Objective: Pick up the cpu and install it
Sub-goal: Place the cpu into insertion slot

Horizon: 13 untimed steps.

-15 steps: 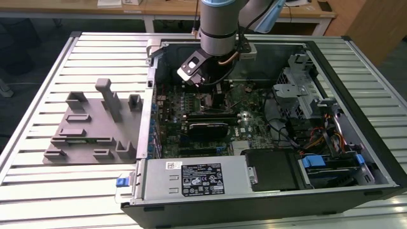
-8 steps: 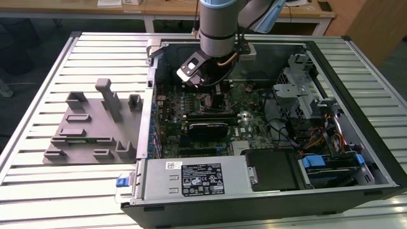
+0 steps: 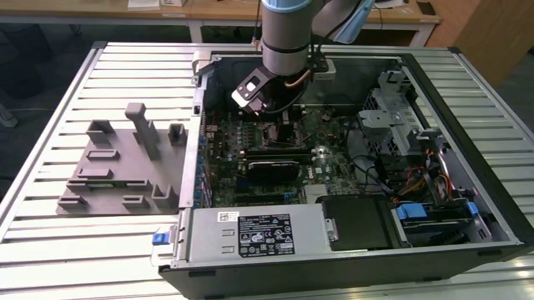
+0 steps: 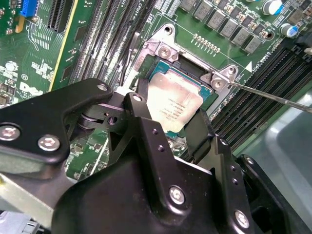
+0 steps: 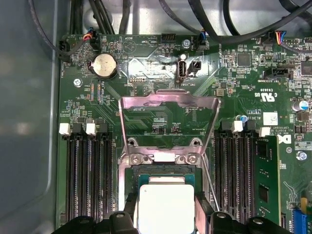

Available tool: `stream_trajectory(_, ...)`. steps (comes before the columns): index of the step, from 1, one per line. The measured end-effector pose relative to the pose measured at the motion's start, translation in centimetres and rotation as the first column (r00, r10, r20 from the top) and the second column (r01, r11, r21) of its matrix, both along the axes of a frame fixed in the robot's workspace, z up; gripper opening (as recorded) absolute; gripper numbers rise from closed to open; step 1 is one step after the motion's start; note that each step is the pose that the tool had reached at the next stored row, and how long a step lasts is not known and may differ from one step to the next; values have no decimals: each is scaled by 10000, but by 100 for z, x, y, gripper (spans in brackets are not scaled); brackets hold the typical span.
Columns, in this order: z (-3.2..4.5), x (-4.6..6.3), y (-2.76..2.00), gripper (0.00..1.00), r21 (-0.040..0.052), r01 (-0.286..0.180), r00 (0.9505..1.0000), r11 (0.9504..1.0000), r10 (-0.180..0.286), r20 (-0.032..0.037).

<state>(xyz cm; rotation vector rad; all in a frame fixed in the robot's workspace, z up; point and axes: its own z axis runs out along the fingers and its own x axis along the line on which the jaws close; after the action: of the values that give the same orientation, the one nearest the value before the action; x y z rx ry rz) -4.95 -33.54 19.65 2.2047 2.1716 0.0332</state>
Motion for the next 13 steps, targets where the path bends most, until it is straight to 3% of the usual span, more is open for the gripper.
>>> stream_trajectory(13, -27, 11, 1, 54, 0, -3, 10000, 10000, 3, -1)
